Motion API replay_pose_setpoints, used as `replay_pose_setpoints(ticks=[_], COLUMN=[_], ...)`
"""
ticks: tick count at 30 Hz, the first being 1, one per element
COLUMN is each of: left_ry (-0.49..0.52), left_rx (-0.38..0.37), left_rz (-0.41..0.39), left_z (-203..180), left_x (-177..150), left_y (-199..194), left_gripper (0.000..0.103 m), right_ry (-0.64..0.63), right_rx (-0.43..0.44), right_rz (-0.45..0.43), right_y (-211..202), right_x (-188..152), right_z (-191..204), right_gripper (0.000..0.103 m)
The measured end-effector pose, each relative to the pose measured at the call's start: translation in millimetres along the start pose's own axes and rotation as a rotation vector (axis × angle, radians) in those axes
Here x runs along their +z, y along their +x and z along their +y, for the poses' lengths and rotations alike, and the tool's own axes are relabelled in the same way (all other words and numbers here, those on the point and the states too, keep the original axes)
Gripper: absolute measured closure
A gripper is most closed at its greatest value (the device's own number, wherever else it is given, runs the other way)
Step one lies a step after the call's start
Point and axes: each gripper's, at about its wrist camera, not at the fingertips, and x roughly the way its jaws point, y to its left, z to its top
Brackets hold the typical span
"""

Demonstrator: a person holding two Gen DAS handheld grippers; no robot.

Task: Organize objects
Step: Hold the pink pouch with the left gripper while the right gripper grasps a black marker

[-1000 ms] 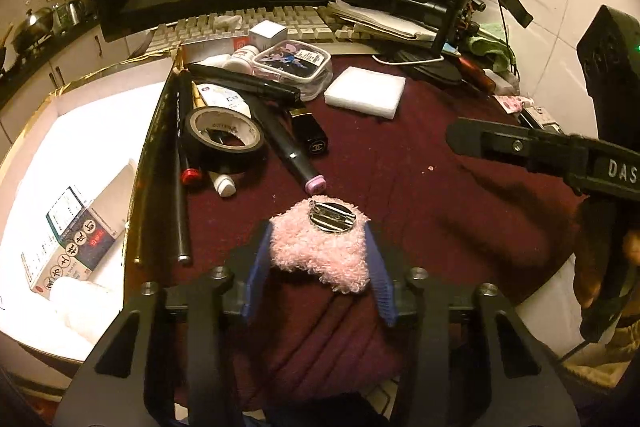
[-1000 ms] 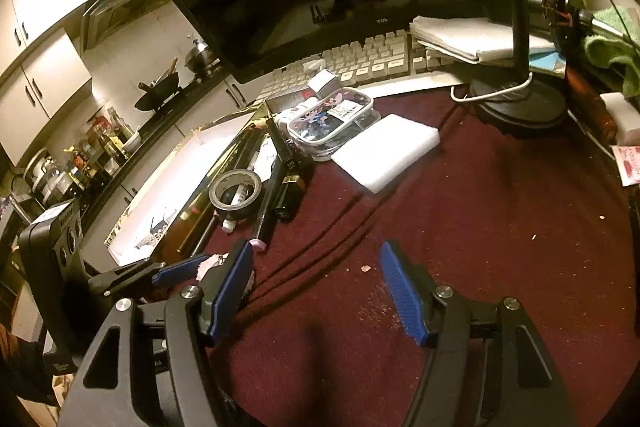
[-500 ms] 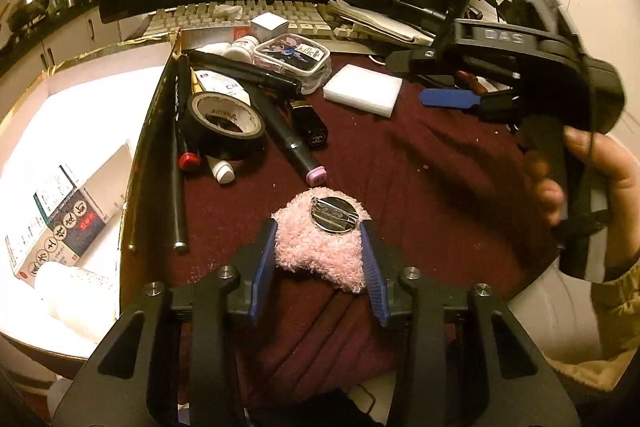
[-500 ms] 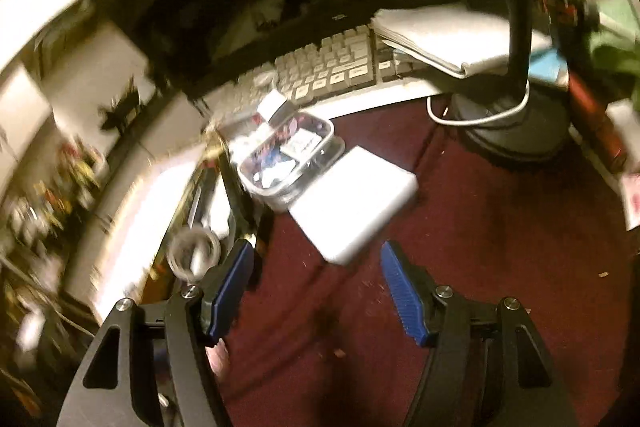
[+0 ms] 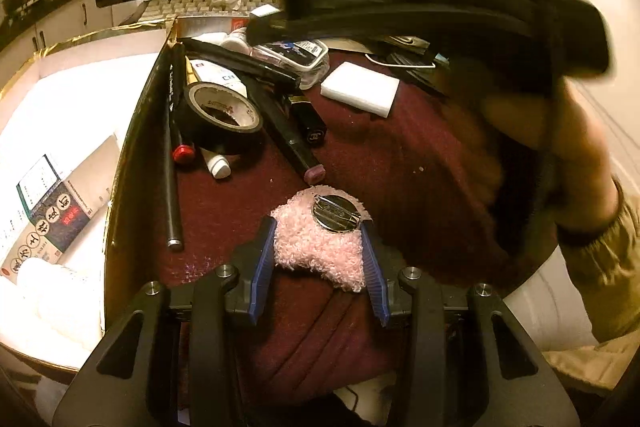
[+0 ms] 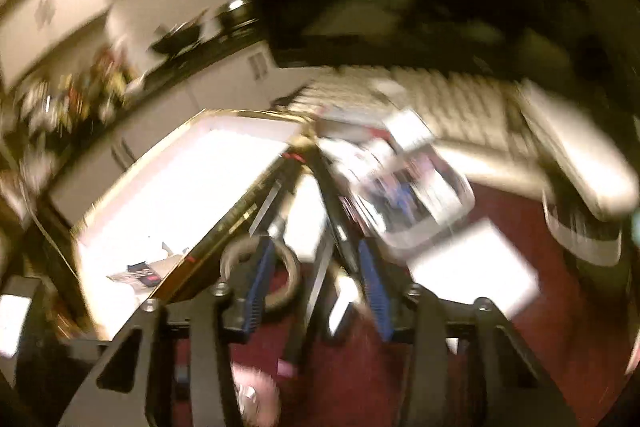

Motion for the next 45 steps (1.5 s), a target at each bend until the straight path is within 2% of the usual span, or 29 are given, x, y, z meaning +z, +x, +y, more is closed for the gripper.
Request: replay_pose_setpoints(ticks=[1, 5, 12, 16, 19, 27, 35, 45], left_ry=[-0.002, 0.016, 0.006, 0.019, 0.030, 0.023, 0.010, 0.024], left_rx=[0.000, 0.000, -0.002, 0.014, 0.022, 0.039, 0.044, 0.034], left_rz=[-0.001, -0.006, -0.013, -0.020, -0.019, -0.032, -0.034, -0.035], left_z=[-0.1, -1.9, -3.3, -7.8, -9.1, -6.4, -8.6, -9.2], left_x=[0.0, -0.8, 0.4, 0.2, 0.6, -2.6, -2.9, -4.5], left_y=[-0.1, -0.4, -0.4, 0.4, 1.0, 2.1, 3.1, 1.8], left_gripper=[0.063, 0.062, 0.062, 0.062, 0.061, 0.061, 0.061, 0.061], right_ry=[-0.038, -0.100, -0.101, -0.105, -0.112, 0.046, 0.157, 0.153], right_rx=[-0.008, -0.041, -0.080, -0.104, -0.106, -0.024, 0.022, -0.008], right_rz=[0.006, 0.049, 0.132, 0.148, 0.156, 0.166, 0.209, 0.263], right_y=[7.2, 39.9, 86.0, 93.4, 88.8, 49.4, 10.0, 18.6], right_x=[6.5, 26.4, 35.1, 33.4, 26.3, -2.8, -30.3, -33.1], right_z=[5.9, 14.5, 5.6, 4.2, 4.4, -9.9, -13.4, -14.5], right_gripper=[0.071, 0.075, 0.078, 0.090, 0.090, 0.090, 0.090, 0.089])
